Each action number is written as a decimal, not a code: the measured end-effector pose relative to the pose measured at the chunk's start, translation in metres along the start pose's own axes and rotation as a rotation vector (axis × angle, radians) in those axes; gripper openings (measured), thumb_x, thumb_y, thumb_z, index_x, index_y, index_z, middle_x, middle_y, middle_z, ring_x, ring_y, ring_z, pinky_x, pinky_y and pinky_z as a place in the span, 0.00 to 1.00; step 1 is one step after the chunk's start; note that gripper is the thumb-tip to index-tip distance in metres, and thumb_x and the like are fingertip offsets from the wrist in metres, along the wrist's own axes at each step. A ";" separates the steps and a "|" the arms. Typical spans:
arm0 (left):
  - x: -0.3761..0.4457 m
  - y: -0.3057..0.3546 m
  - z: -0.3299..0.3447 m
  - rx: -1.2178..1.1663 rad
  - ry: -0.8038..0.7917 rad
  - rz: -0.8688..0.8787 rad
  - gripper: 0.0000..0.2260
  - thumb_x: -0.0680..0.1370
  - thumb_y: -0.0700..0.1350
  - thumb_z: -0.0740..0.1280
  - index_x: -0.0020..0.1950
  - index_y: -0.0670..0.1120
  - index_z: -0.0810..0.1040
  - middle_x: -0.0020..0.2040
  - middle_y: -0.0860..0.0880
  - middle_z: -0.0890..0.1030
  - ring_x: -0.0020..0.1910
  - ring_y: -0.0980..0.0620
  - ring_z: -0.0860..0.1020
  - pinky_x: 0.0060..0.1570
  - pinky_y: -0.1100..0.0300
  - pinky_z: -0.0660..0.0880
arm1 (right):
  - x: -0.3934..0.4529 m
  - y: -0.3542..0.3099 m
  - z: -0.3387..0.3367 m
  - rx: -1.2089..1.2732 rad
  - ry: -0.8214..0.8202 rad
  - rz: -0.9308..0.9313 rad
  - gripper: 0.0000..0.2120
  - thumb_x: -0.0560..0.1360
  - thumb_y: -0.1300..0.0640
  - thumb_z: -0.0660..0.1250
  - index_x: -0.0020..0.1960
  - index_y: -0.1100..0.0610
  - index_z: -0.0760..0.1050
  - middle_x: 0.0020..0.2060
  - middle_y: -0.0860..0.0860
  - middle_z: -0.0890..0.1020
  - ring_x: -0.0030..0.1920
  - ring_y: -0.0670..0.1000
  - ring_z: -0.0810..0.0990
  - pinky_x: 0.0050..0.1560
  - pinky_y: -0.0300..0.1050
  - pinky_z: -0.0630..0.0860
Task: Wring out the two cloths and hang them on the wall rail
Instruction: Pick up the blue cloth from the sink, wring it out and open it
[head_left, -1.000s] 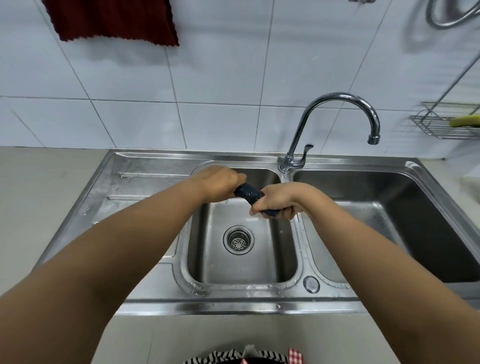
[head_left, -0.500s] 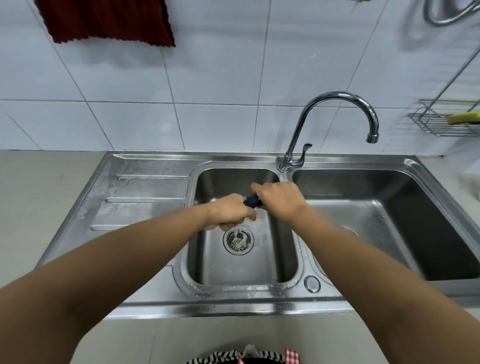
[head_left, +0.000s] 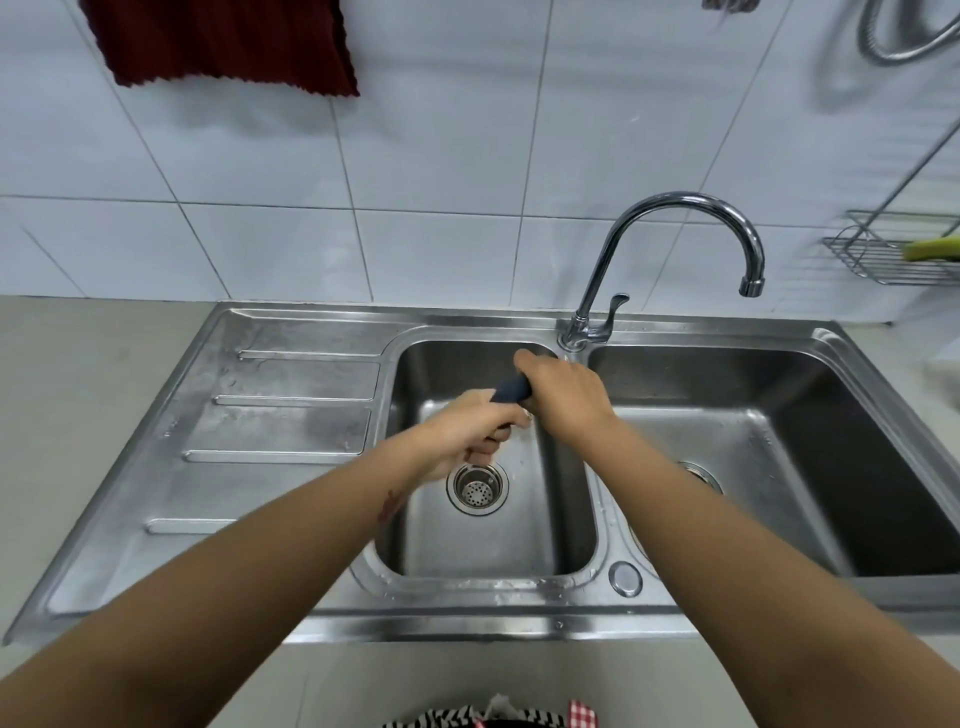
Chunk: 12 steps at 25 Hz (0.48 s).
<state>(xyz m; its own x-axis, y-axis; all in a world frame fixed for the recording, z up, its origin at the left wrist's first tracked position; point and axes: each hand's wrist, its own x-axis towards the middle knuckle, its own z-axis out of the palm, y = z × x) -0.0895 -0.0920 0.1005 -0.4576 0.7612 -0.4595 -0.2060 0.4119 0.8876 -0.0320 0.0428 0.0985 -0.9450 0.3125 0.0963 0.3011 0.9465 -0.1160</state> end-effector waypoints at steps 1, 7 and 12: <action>0.005 0.001 -0.009 0.299 0.055 0.030 0.07 0.74 0.41 0.66 0.46 0.45 0.69 0.32 0.49 0.70 0.27 0.53 0.66 0.25 0.61 0.62 | 0.004 0.001 0.002 0.046 -0.064 0.077 0.10 0.75 0.52 0.64 0.50 0.55 0.66 0.48 0.56 0.80 0.48 0.61 0.80 0.39 0.48 0.67; 0.030 -0.003 -0.046 1.405 0.336 0.328 0.12 0.77 0.43 0.63 0.60 0.44 0.68 0.58 0.43 0.74 0.56 0.41 0.74 0.50 0.48 0.70 | 0.007 0.002 -0.001 0.918 -0.737 0.309 0.14 0.72 0.47 0.70 0.47 0.53 0.68 0.37 0.49 0.71 0.37 0.48 0.71 0.38 0.40 0.68; 0.031 0.010 -0.066 1.560 0.324 0.617 0.11 0.74 0.42 0.66 0.56 0.42 0.75 0.53 0.42 0.77 0.52 0.39 0.76 0.45 0.49 0.72 | 0.002 0.008 -0.016 1.075 -0.829 0.250 0.08 0.79 0.49 0.63 0.46 0.53 0.74 0.42 0.50 0.80 0.42 0.48 0.77 0.45 0.41 0.70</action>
<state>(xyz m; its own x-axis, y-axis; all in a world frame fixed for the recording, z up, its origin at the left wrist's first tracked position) -0.1627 -0.0969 0.0969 -0.3233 0.9394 0.1138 0.9431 0.3297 -0.0423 -0.0294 0.0519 0.1131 -0.7936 -0.0345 -0.6074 0.5856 0.2273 -0.7781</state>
